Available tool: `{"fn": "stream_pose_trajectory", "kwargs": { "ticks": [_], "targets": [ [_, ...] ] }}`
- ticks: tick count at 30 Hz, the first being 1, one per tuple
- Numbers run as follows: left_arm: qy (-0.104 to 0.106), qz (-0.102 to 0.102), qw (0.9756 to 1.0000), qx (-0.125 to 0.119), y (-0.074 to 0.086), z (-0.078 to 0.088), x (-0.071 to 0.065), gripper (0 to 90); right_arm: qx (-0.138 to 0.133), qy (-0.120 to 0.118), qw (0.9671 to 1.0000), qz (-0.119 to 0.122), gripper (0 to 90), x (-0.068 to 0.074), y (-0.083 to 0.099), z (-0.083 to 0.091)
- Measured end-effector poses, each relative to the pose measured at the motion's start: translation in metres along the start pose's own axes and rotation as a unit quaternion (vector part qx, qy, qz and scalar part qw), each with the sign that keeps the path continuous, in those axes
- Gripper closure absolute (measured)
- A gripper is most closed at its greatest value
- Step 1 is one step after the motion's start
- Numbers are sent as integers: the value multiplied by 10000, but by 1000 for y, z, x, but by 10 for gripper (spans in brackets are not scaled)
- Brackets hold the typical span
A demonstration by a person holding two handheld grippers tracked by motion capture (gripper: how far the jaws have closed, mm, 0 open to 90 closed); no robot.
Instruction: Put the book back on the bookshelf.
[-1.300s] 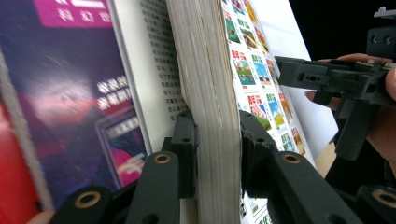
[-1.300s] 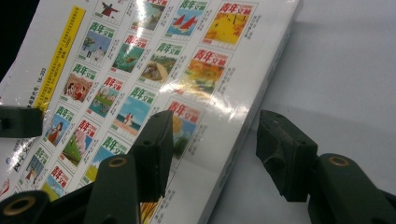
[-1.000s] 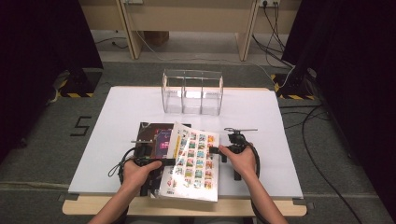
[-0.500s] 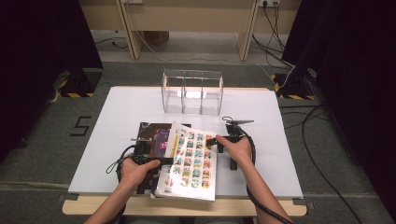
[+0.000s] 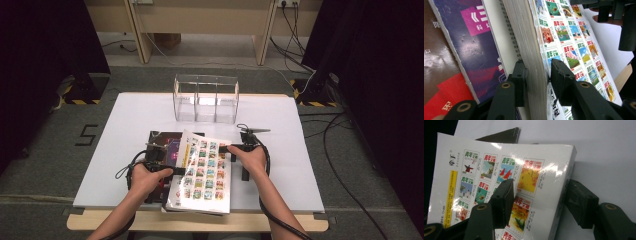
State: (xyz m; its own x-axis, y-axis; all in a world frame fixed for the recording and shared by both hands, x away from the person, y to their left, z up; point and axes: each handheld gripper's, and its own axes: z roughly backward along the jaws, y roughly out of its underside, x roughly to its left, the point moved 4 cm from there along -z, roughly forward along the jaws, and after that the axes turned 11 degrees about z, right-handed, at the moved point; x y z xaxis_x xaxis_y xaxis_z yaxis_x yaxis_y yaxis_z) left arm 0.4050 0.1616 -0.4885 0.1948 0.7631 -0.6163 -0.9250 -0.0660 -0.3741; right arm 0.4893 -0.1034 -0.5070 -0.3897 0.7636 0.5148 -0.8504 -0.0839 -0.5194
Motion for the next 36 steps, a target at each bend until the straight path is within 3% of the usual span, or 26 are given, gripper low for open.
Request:
{"fn": "stream_pose_trajectory", "kwargs": {
  "ticks": [4, 8, 12, 21, 32, 36],
  "targets": [
    [14, 30, 10000, 66, -1, 0, 1, 656, 83, 2, 9998, 173, 531, 2, -4, 7],
    [-31, -20, 10000, 87, -2, 0, 1, 653, 59, -50, 9996, 259, 560, 4, -7, 13],
    [-25, -27, 9999, 114, -2, 0, 1, 653, -31, -3, 9997, 248, 563, 7, -6, 14],
    [22, -25, 9999, 102, -2, 0, 2, 652, 10, -137, 9999, -62, 527, -1, -1, 7],
    [20, -14, 9999, 105, -2, 0, 3, 651, 90, 15, 9999, 139, 473, 5, -3, 5],
    [7, -11, 9999, 111, -3, 0, 2, 651, -82, 153, 9996, 242, 472, 8, 1, 4]
  ]
}}
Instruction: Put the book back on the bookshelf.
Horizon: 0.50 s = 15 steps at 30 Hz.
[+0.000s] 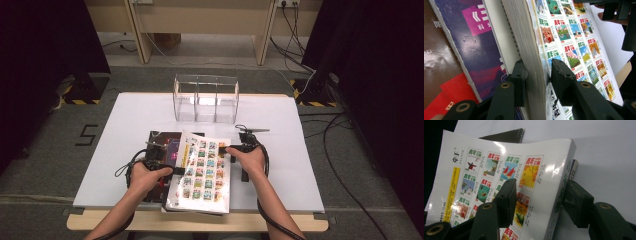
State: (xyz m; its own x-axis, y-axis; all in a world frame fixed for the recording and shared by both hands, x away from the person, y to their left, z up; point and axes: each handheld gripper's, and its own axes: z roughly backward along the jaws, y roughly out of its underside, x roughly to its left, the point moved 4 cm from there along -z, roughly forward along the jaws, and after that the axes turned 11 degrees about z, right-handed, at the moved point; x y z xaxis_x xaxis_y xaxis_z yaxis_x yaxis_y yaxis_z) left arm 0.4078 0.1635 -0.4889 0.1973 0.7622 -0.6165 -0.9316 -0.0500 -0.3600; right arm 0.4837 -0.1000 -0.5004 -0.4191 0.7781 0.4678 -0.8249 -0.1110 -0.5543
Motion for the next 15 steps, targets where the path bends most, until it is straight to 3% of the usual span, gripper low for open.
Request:
{"fn": "stream_pose_trajectory", "kwargs": {
  "ticks": [4, 8, 11, 15],
  "targets": [
    [6, 38, 10000, 5, 0, 1, 1, 650, 39, -115, 9999, -97, 543, -3, 0, 1],
    [108, 129, 9999, -28, 1, 3, 3, 652, -83, -555, 9979, -313, 639, -4, -3, 6],
    [141, 203, 9997, -41, 1, 3, 6, 648, -195, -830, 9960, -266, 687, 3, -8, 12],
    [110, 161, 9998, -36, 2, 4, 6, 648, -169, -769, 9968, -136, 687, 9, -10, 12]
  ]
}}
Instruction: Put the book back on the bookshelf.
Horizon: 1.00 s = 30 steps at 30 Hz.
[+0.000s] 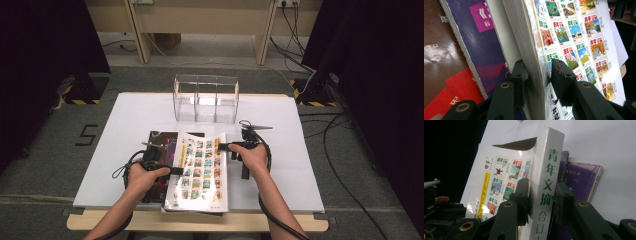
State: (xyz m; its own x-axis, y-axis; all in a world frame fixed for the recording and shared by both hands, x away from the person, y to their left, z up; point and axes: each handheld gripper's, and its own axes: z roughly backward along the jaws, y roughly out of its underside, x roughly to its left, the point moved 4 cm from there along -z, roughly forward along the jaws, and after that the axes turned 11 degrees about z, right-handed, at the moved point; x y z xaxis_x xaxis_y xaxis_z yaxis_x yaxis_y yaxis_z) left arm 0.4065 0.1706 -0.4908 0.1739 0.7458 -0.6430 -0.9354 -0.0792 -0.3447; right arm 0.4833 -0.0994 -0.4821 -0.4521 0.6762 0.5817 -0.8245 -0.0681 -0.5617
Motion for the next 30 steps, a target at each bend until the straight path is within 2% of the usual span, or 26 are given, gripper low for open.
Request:
{"fn": "stream_pose_trajectory", "kwargs": {
  "ticks": [2, 4, 12, 14, 16, 18, 20, 21, 24, 30],
  "targets": [
    [-23, -20, 10000, 14, 0, 0, 0, 647, 43, 34, 10000, -18, 681, 1, 0, 0],
    [-35, -34, 10000, 24, -1, 0, -1, 647, 195, 37, 9998, -7, 673, 2, 2, -3],
    [-12, -86, 10000, -16, 0, 2, 0, 629, 163, -131, 9997, -140, 710, 3, 0, -1],
    [-44, -150, 9998, -88, 2, 3, 2, 574, 86, -140, 9998, -91, 719, 6, -2, -1],
    [75, -60, 9999, -132, 4, 5, 5, 529, 32, -167, 9998, -38, 726, 10, -4, 0],
    [149, -105, 9994, -308, 6, 12, 8, 467, 6, -200, 9998, -23, 732, 14, -6, 3],
    [321, -25, 9980, -549, 7, 24, 11, 437, -32, -196, 9998, 26, 735, 17, -8, 6],
    [325, -9, 9971, -691, 8, 30, 14, 415, -55, -195, 9998, 62, 736, 19, -9, 8],
    [77, -112, 9955, -941, 13, 44, 25, 397, -120, -161, 9997, 139, 739, 24, -12, 13],
    [-25, -35, 9924, -1233, 25, 59, 42, 406, -321, -94, 9985, 424, 740, 37, -18, 27]
  ]
}}
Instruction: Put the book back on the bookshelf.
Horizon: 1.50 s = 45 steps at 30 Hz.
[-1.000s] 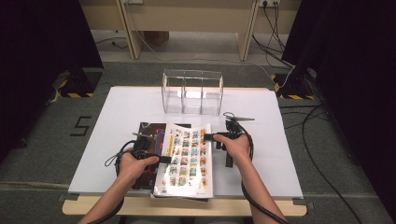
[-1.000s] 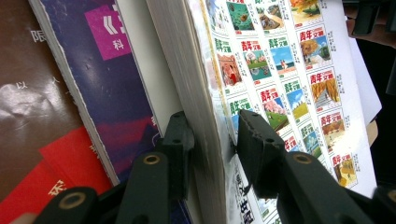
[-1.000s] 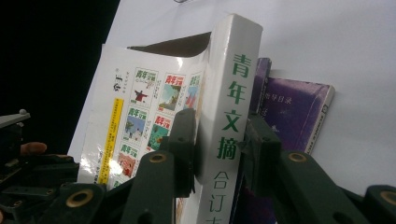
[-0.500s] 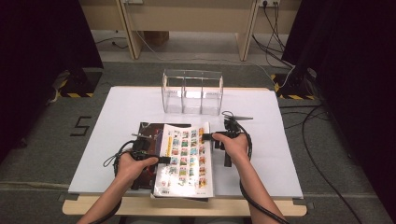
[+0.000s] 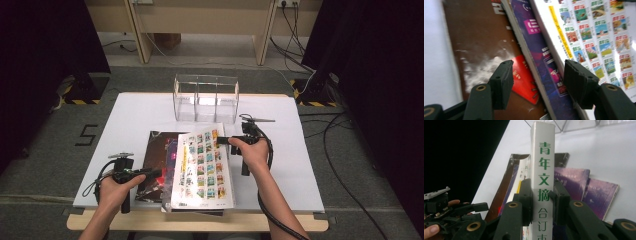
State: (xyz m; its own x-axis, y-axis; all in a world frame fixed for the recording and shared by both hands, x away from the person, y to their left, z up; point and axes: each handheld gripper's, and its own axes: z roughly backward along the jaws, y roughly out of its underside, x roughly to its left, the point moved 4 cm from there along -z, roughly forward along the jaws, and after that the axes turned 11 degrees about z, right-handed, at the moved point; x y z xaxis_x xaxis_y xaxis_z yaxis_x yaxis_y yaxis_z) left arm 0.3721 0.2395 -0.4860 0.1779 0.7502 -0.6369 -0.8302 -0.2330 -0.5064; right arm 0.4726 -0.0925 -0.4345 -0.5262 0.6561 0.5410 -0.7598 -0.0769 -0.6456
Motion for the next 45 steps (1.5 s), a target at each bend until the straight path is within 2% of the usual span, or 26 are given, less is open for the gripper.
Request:
{"fn": "stream_pose_trajectory", "kwargs": {
  "ticks": [2, 5, 6, 7, 10, 14, 20, 28, 33, 38, 45],
  "targets": [
    [11, 105, 9998, -161, 1, 6, 3, 438, -62, 40, 9999, 112, 740, 5, -4, 5],
    [-41, 83, 9996, -277, 2, 9, 5, 432, -156, 63, 9996, 237, 740, 11, -9, 11],
    [-130, 15, 9994, -318, 3, 10, 7, 432, -156, 63, 9996, 237, 740, 11, -9, 11],
    [-267, -102, 9990, -341, 5, 12, 9, 393, -215, 130, 9991, 351, 740, 15, -13, 15],
    [-356, -96, 9982, -472, 5, 14, 11, 368, -284, 171, 9986, 421, 740, 18, -15, 18],
    [-439, -113, 9976, -522, 6, 15, 13, 348, -386, 164, 9981, 460, 740, 24, -19, 22],
    [-410, -100, 9979, -493, 7, 14, 13, 349, -595, 192, 9961, 622, 741, 34, -28, 31],
    [-378, -62, 9976, -579, 5, 17, 13, 353, -862, 403, 9918, 855, 741, 42, -40, 45],
    [-363, -58, 9977, -570, 5, 17, 13, 354, -935, 520, 9894, 979, 741, 44, -45, 48],
    [-360, -56, 9977, -578, 5, 18, 13, 355, -1044, 610, 9876, 1004, 741, 47, -51, 53],
    [-355, -33, 9975, -603, 5, 18, 13, 357, -1237, 750, 9834, 1095, 741, 49, -61, 64]
  ]
}}
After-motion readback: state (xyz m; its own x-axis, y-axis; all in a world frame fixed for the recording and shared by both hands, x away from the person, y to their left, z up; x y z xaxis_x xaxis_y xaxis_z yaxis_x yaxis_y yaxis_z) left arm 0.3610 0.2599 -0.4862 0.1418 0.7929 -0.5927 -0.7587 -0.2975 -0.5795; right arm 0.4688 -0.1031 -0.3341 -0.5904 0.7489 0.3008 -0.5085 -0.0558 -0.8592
